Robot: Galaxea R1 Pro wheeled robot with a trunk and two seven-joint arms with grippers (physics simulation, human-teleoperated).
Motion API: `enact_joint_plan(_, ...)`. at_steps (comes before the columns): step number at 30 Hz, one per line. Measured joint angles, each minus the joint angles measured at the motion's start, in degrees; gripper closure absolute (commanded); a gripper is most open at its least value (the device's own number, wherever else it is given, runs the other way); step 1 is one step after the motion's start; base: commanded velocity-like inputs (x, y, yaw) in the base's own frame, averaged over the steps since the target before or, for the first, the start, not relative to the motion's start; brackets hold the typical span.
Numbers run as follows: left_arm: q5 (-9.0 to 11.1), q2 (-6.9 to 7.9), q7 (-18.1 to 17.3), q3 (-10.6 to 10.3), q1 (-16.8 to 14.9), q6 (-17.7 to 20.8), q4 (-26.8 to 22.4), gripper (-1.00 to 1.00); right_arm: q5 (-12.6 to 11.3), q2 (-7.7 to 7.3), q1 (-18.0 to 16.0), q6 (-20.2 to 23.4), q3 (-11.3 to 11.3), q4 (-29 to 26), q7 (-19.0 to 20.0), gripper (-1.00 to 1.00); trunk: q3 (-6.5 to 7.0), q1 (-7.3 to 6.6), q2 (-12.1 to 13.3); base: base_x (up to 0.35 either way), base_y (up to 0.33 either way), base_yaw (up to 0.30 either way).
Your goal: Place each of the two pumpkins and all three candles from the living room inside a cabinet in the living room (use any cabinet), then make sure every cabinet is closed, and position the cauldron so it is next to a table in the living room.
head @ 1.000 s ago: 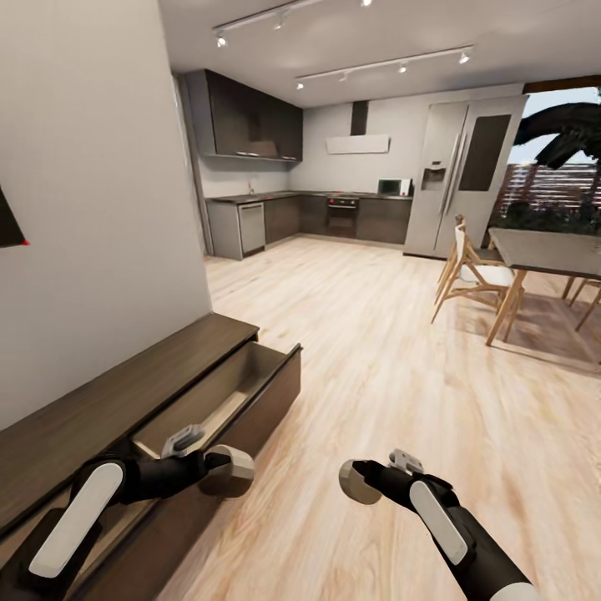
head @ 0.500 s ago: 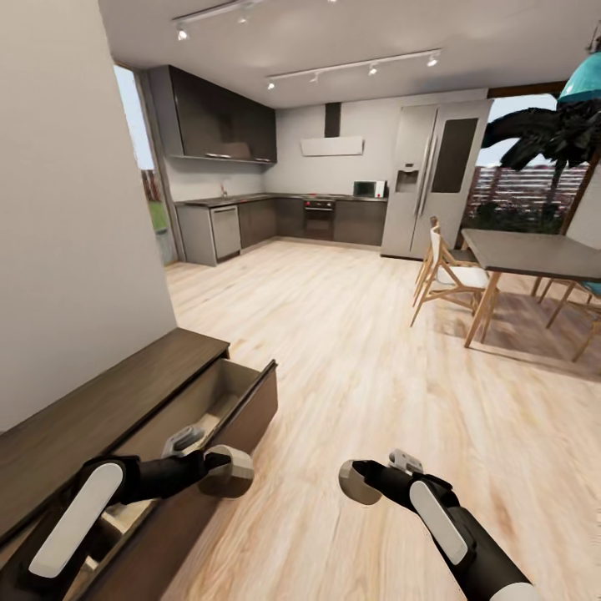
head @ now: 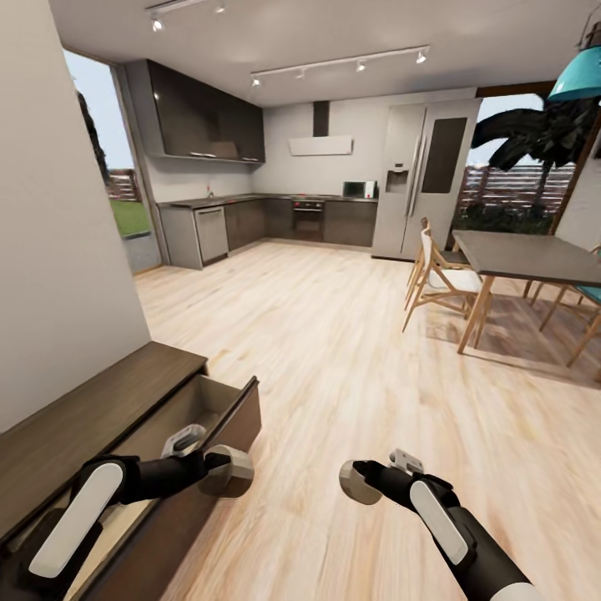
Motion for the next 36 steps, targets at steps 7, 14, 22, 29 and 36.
enact_joint_plan(7, 0.1, 0.0, -0.01, 0.01, 0.01, -0.01, -0.01, 1.0, 0.03, 0.0, -0.01, 0.0, 0.03, 0.0, 0.0, 1.0, 0.0, 0.0, 0.0, 0.328, -0.001, -0.108)
enact_joint_plan(14, 0.09, 0.0, -0.01, 0.01, 0.01, -0.01, 0.0, 1.0, 0.0, 0.01, -0.01, 0.01, 0.03, -0.01, -0.01, 1.0, 0.0, 0.0, 0.0, 0.327, -0.081, -0.003)
enact_joint_plan(22, 0.15, 0.0, 0.0, 0.01, 0.01, -0.02, 0.0, 1.0, 0.06, 0.1, -0.01, 0.01, 0.03, -0.02, -0.01, 1.0, 0.0, 0.0, 0.0, 0.316, -0.158, 0.0)
enact_joint_plan(29, 0.15, 0.01, -0.01, 0.02, 0.02, -0.02, -0.01, 1.0, 0.12, 0.11, -0.01, 0.01, 0.04, 0.02, 0.0, 1.0, 0.0, 0.0, 0.0, 0.305, -0.123, 0.076)
enact_joint_plan(36, 0.14, 0.01, -0.01, 0.02, 0.03, -0.03, -0.01, 1.0, 0.1, 0.14, -0.02, 0.01, 0.04, 0.01, -0.01, 1.0, 0.0, 0.0, 0.0, 0.299, -0.174, 0.195)
